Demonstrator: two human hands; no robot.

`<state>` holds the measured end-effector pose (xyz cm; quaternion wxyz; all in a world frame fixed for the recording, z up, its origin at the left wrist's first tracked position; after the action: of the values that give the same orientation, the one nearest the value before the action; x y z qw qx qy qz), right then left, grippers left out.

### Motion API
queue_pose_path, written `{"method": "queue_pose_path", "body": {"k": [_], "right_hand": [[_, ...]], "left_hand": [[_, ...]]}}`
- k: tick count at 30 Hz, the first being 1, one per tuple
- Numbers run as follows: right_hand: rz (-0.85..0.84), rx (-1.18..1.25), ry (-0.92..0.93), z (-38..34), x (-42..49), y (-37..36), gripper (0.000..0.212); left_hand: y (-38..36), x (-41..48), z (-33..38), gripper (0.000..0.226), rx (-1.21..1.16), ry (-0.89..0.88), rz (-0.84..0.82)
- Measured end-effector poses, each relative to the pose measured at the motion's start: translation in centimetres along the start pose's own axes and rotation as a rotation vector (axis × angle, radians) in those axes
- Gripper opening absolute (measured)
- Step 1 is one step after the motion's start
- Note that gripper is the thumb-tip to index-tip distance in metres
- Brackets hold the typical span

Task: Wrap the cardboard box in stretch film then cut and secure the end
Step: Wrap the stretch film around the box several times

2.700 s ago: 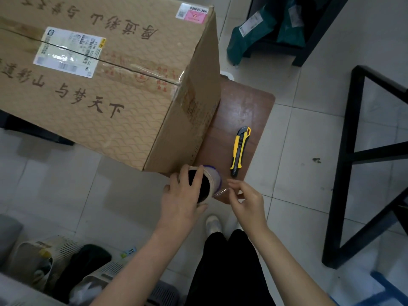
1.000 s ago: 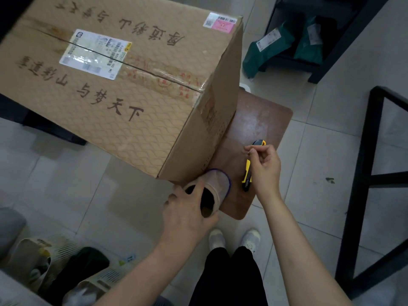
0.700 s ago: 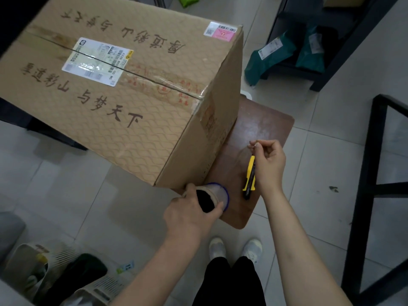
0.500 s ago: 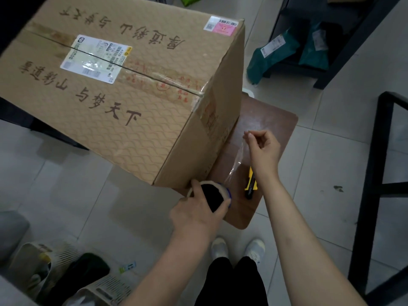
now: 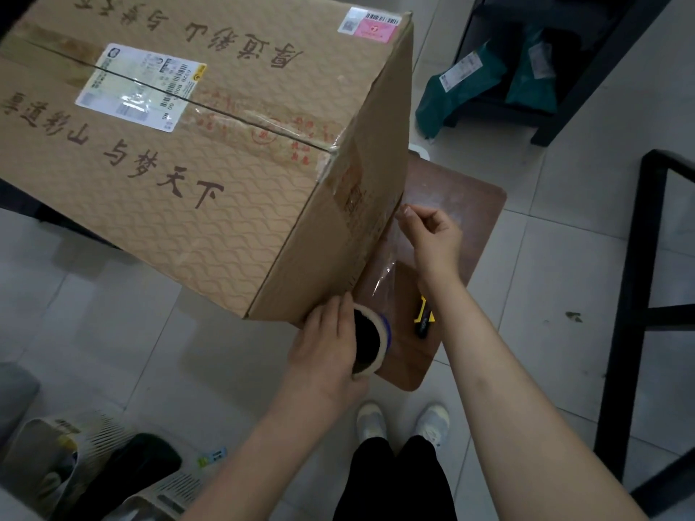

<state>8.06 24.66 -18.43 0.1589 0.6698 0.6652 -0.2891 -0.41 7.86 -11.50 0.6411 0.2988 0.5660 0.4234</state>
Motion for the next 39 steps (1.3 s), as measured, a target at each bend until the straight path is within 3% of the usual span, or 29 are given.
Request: {"method": "queue_pose_path", "body": {"k": [4,9,15,21,23,26,29,33,36,39], "right_hand": [[-0.069,0.253,-0.157,0.9,0.5,-1.4,0.018],[-0.038,0.314,-0.2,1.4,0.5,-2.4,0.019],[-0.03,0.419,-0.246,1.4,1.0,-2.6,0.016],[-0.112,0.746,-0.385,2.3,0.7,-3.9,0.013],[-0.148,0.841,-0.441,2.8,0.4,-4.2,0.021],[-0.149,0.945,-0.468,3.6,0.3,-4.3,0.051],[-0.031,0.912,-0.453,4.2,0.3,-4.6,0.056],[0.185,0.647,-0.423,4.7,0.2,-4.4,0.031],[0.177,0.402,-0.354,4.4,-0.3,-4.0,0.031],[0.098,0.329,-0.314,4.6,-0.8,-3.9,0.03]], "left_hand": [[-0.5,-2.3,0.6,0.103,-0.072,0.176,0.09],[-0.5,-2.6,0.0,0.092,-0.038,0.328,0.095],[-0.8,-2.2,0.5,0.078,-0.004,0.356,0.043],[-1.1,-2.4,0.5,0.078,-0.047,0.365,0.007],[-1.3,-2.5,0.3,0.079,-0.046,0.367,-0.004],[-1.3,-2.8,0.1,0.08,-0.044,0.364,0.007],[-1.4,-2.9,0.1,0.08,-0.056,0.375,0.045],[-1.6,-3.0,-0.2,0.081,-0.085,0.374,0.086],[-1.9,-2.9,-0.4,0.082,-0.051,0.371,0.075],[-2.1,-2.8,-0.5,0.082,-0.036,0.379,0.072]]}}
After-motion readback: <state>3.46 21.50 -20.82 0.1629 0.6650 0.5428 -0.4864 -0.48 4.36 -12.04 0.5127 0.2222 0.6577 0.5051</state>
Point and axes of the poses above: each hand's wrist, its own x-axis towards the middle knuckle, its own y-axis out of the back of the hand, z = x × y, the point moved 5 cm from there along x, towards the middle knuckle, and after that the axes turned 11 degrees about -y, right-handed, at the moved point
